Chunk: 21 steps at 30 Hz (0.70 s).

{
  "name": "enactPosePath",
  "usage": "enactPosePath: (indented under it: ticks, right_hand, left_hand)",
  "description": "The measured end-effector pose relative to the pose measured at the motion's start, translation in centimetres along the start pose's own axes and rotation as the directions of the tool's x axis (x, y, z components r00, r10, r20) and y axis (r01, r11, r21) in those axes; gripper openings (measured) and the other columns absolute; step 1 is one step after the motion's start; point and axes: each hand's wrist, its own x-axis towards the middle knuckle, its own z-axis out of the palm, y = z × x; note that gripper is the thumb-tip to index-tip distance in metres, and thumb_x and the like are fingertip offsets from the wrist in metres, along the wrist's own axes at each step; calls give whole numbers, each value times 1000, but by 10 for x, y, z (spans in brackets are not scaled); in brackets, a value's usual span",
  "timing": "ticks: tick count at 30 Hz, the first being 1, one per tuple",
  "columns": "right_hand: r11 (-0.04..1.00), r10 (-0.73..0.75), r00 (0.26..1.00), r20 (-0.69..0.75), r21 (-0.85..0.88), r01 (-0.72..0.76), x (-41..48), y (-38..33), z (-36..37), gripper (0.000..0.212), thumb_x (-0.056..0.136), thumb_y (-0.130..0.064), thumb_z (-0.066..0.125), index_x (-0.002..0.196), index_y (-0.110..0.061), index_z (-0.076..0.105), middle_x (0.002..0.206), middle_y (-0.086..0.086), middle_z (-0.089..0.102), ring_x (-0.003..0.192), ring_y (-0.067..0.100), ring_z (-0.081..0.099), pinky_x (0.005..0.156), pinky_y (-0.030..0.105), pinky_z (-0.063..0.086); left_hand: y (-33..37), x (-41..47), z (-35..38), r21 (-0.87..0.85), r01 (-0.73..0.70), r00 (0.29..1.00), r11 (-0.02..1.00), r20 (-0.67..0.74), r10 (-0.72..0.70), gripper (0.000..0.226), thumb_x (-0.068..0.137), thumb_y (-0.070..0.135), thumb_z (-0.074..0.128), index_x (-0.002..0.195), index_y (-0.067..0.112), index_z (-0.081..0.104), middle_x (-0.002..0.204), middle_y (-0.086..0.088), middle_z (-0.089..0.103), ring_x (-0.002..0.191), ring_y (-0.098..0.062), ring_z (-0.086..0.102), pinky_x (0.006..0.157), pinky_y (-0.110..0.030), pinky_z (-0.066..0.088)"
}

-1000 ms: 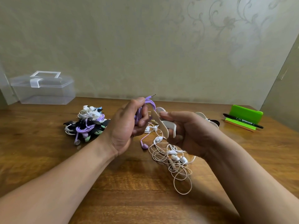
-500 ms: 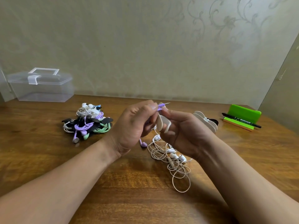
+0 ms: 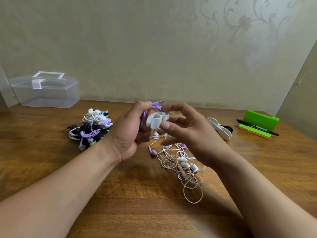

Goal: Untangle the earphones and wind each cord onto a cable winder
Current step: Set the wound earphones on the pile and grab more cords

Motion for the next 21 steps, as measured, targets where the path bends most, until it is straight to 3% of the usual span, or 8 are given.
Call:
enactPosePath:
  ticks: [3, 6, 9, 12, 17, 21]
  right_hand:
    - [900, -157, 985, -75, -422, 112, 0, 12, 0, 28, 96, -33, 75, 123, -32, 64, 98, 2, 70, 92, 18, 72, 79, 38, 60]
    - [749, -316, 943, -103, -638, 181, 3, 17, -2, 31, 96, -43, 73, 125, -38, 66, 114, -9, 57, 102, 8, 63, 85, 33, 55]
    - [702, -377, 926, -11, -655, 279, 3, 18, -1, 28, 102, -35, 66, 129, -36, 64, 120, -12, 55, 106, 8, 62, 88, 37, 55]
    - [673, -381, 924, 30, -676, 299, 3, 20, 2, 25, 103, -40, 62, 128, -40, 59, 120, -14, 59, 108, 7, 61, 88, 41, 53]
    - [541, -437, 896, 85, -770, 337, 4, 15, 9, 19, 104, -35, 59, 121, -28, 56, 108, -10, 69, 96, 19, 63, 81, 45, 49]
    - [582, -372, 926, 69, -760, 290, 2, 14, 15, 12, 102, -23, 52, 114, -23, 52, 98, -4, 68, 81, 24, 58, 71, 46, 48]
  left_hand:
    - [0, 2, -2, -39, 62, 998, 997, 20, -61, 42, 101, 33, 48, 62, 20, 52, 49, 5, 33, 36, -9, 21, 44, -23, 11]
    - [0, 1, -1, -38, 96, 995, 995, 17, -96, 45, 101, 34, 48, 58, 21, 54, 48, 5, 27, 36, -10, 16, 51, -31, 5]
    - [-1, 0, 2, -130, 151, 989, 980, 15, -150, 44, 100, 34, 48, 59, 20, 52, 49, 4, 26, 35, -8, 15, 51, -31, 5]
    - [-1, 0, 3, -175, 191, 981, 966, 19, -191, 43, 99, 34, 48, 59, 20, 50, 48, 5, 26, 35, -8, 14, 50, -29, 6]
    - [0, 0, 2, -202, 242, 970, 949, 29, -241, 42, 98, 33, 48, 59, 20, 47, 49, 5, 24, 35, -8, 13, 48, -26, 8]
    - [-2, -2, 5, -182, 269, 963, 946, 86, -257, 42, 99, 33, 47, 59, 20, 42, 49, 5, 25, 36, -9, 12, 44, -25, 9]
